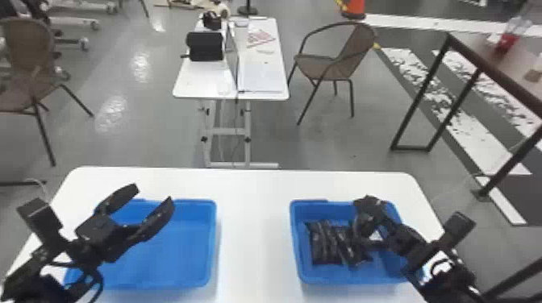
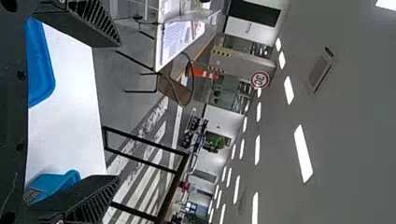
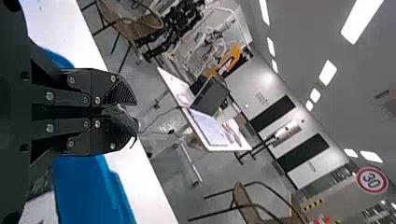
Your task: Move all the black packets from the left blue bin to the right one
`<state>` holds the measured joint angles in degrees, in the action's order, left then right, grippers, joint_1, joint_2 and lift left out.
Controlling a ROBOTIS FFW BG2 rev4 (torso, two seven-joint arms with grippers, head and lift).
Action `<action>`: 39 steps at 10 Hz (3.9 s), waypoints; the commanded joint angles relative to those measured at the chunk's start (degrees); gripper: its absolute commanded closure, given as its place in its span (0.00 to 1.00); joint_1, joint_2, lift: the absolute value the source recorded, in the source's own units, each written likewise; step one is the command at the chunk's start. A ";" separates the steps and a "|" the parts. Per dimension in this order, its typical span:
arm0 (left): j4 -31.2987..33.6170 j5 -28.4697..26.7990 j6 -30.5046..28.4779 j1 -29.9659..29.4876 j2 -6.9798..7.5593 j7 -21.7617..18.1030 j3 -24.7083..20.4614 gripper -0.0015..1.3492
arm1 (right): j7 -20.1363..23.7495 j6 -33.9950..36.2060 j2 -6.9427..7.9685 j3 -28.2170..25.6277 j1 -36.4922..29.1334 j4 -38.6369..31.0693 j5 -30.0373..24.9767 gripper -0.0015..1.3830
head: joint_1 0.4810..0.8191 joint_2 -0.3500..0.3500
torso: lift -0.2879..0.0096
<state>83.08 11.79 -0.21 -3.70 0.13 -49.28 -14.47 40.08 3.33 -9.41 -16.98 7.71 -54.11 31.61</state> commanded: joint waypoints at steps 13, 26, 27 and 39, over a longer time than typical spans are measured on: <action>9.82 -0.54 3.63 -7.28 -0.27 5.43 -5.74 0.24 | -5.45 -7.02 9.46 -3.50 -26.43 -39.84 -17.02 0.22 | 0.63 0.42 | 0.97; 21.86 -5.02 13.21 -27.06 -0.27 27.05 5.07 0.22 | -13.71 -27.15 9.46 -5.79 -46.38 -48.46 -29.76 0.23 | 0.63 0.30 | 0.97; 21.77 -4.67 12.78 -27.32 -0.27 27.14 5.16 0.22 | -13.71 -26.80 9.46 -5.79 -46.56 -48.81 -29.85 0.23 | 0.63 0.29 | 0.97; 21.68 -3.44 11.90 -27.32 -0.27 27.05 5.42 0.22 | -13.71 -24.60 9.46 -5.52 -46.47 -49.60 -28.97 0.24 | 0.63 0.27 | 0.97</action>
<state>104.76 8.28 11.68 -31.02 0.00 -22.24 -9.03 26.36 -21.41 0.00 -22.50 -38.68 -103.66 2.62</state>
